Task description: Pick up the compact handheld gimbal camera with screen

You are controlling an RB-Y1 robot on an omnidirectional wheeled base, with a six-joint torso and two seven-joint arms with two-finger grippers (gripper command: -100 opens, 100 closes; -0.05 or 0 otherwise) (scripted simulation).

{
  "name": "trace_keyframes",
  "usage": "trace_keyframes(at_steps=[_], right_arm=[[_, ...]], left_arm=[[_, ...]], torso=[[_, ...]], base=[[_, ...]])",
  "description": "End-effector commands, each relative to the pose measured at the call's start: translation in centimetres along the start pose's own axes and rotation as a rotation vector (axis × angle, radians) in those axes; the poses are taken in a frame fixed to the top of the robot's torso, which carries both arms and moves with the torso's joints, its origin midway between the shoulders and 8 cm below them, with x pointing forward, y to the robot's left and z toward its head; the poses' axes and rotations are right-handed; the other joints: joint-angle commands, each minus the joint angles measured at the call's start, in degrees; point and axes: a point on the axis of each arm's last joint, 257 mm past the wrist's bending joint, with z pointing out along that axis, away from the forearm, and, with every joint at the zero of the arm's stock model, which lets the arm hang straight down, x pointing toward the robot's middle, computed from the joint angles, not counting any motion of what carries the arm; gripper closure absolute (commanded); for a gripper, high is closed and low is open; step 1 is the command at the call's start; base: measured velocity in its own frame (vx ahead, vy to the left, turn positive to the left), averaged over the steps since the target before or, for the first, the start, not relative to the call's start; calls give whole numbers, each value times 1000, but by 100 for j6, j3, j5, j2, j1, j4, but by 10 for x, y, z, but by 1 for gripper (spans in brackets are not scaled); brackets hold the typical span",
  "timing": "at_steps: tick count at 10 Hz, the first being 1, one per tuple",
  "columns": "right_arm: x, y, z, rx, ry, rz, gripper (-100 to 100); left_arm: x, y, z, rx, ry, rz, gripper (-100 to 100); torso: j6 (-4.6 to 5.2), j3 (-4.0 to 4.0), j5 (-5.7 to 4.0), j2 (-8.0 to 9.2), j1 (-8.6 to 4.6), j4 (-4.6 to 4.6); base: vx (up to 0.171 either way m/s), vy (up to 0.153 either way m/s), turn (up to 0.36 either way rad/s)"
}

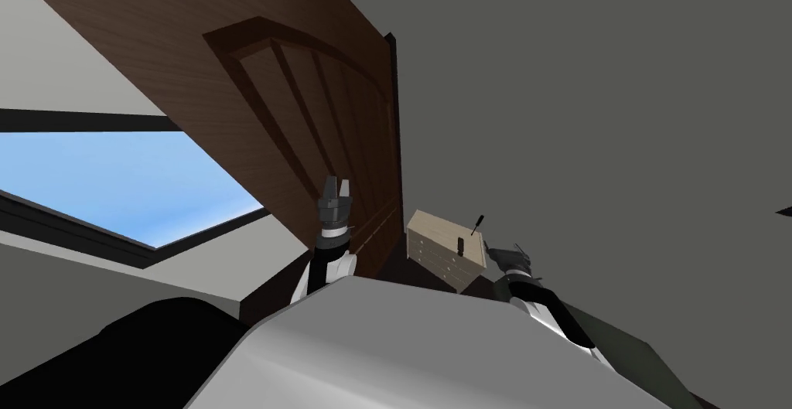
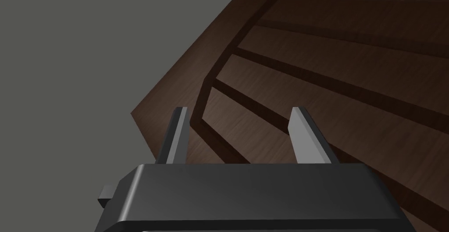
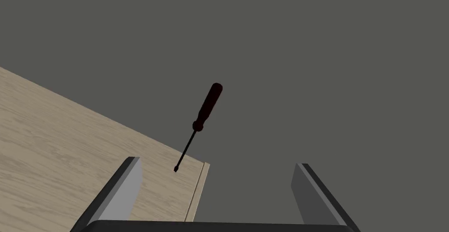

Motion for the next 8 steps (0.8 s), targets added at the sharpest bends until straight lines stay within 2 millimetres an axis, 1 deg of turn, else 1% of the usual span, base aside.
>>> trace_keyframes(at_steps=[1,2,3,4,6,7,8], right_arm=[[-27,-2,0,11,-72,79,-100],[-27,-2,0,11,-72,90,-100],[-50,-4,-2,17,-132,151,-100],[-50,-4,-2,16,-132,161,-100],[-92,-8,-10,19,-242,274,-100],[-94,-9,-10,20,-248,293,-100],[-114,-12,-15,20,-303,350,-100]], left_arm=[[0,0,0,0,0,0,0],[0,0,0,0,0,0,0],[0,0,0,0,0,0,0],[0,0,0,0,0,0,0],[0,0,0,0,0,0,0],[0,0,0,0,0,0,0],[0,0,0,0,0,0,0]], torso=[[0,0,0,0,0,0],[-2,-1,-1,-1,-1,0],[0,-1,0,-2,0,0],[-3,-2,0,-4,1,-1],[-1,-4,0,-7,0,-1],[-3,-7,-1,-13,-1,-2],[1,-6,0,-9,-2,-2]], base=[[28,-17,167],[27,-15,92],[31,-8,192],[31,-11,94],[54,-18,192],[43,-22,91],[38,-11,123]])
